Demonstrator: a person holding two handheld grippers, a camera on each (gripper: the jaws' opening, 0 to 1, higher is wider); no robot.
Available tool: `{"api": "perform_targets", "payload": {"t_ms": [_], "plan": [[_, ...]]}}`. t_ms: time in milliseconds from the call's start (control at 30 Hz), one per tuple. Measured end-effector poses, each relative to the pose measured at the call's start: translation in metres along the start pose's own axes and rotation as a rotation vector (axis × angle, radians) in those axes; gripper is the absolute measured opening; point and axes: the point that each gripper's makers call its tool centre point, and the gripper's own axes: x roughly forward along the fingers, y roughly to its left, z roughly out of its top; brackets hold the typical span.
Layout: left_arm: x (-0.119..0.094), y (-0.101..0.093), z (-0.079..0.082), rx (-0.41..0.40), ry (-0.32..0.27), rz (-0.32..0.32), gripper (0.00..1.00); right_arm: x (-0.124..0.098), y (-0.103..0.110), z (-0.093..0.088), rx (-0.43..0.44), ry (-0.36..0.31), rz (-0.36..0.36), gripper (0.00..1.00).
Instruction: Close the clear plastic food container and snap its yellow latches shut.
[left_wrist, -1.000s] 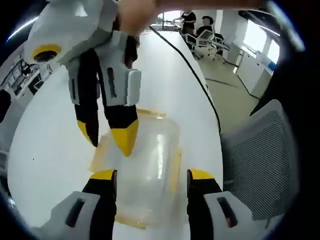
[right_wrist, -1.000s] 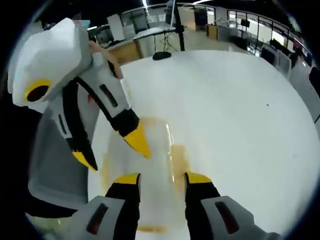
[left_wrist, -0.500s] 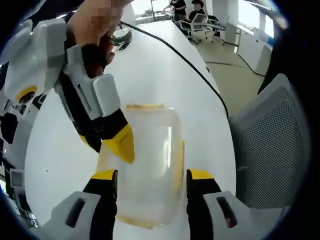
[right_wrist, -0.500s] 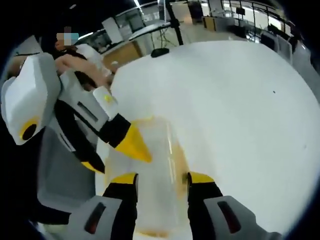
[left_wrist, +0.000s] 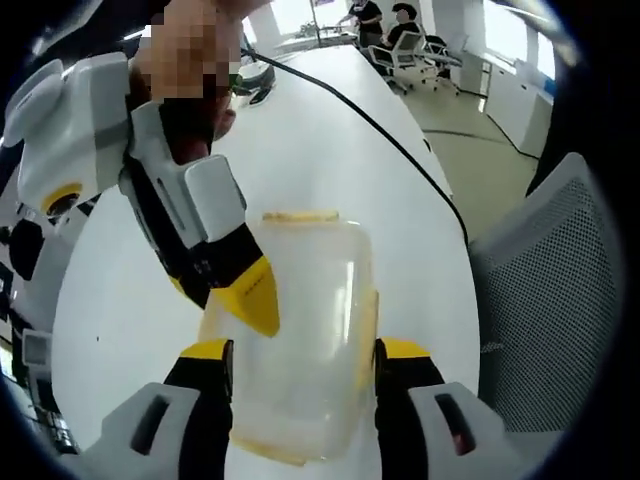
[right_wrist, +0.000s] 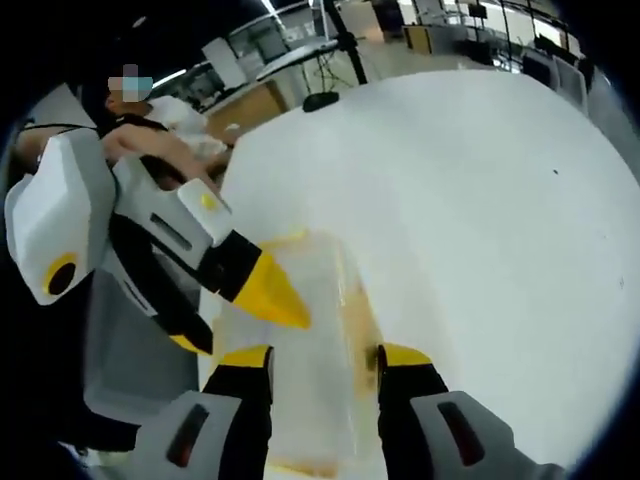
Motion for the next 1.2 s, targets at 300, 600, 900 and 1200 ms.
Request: {"api": "perform_targets", "payload": {"t_ms": [300, 600, 900, 1200], "plan": [[0.0012, -0.0008, -0.0018, 0.016, -0.014, 0.038, 0.56, 0.0017, -0.0003, -0.0001, 0.008, 0.013, 0.007, 0.39], [0.0017, -0.0009, -0.0019, 0.011, 0.007, 0.045, 0.55, 0.0016, 0.0001, -0.0002, 0.004, 0.018, 0.016, 0.39], [0.0031, -0.0012, -0.0015, 0.013, 0.034, 0.064, 0.54, 0.0014, -0.0007, -0.0012, 0.020, 0.026, 0.031, 0.37], [0.0031, -0.0018, -0.0011, 0.035, 0.044, 0.061, 0.53, 0.0012, 0.0087, -0.0035, 0.067, 0.059, 0.098, 0.35]]}}
